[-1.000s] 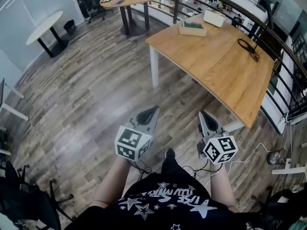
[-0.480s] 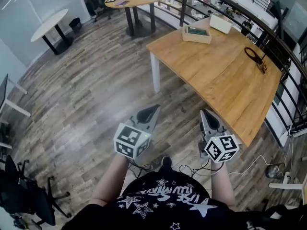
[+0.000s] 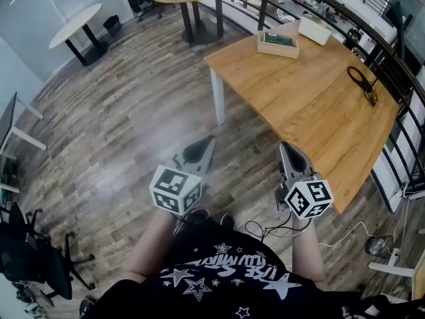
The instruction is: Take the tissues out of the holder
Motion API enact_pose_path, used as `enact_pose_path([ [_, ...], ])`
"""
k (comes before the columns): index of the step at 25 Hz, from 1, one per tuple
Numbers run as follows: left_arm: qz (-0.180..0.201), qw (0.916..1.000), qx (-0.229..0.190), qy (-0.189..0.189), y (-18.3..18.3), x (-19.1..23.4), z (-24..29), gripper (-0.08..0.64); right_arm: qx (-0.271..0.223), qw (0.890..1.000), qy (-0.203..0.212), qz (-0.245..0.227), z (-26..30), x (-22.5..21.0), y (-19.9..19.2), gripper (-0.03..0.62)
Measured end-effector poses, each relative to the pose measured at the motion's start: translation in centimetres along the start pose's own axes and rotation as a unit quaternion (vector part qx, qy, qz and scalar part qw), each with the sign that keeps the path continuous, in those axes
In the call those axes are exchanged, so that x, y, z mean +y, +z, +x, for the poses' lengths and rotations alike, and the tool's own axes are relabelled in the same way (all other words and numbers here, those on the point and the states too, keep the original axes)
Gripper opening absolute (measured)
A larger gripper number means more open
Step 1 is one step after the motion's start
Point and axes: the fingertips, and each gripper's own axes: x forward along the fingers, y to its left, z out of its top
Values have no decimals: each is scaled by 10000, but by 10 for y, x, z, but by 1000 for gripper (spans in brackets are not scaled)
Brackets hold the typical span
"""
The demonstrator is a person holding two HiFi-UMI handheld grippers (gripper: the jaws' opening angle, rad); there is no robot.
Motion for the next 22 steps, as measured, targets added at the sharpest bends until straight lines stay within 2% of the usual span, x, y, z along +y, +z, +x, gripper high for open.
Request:
enact_pose_path([
  [8, -131, 9999, -60, 29, -1, 31, 11, 14, 202, 9998, -4, -23, 21, 2, -12, 25],
  [15, -73, 9996, -5, -257, 4, 58, 53, 14, 187, 9993, -317, -50, 54, -19, -4, 25],
  [22, -69, 9982, 84, -588, 14, 104, 99, 14, 139, 9979, -626, -35, 108, -32, 7, 25],
])
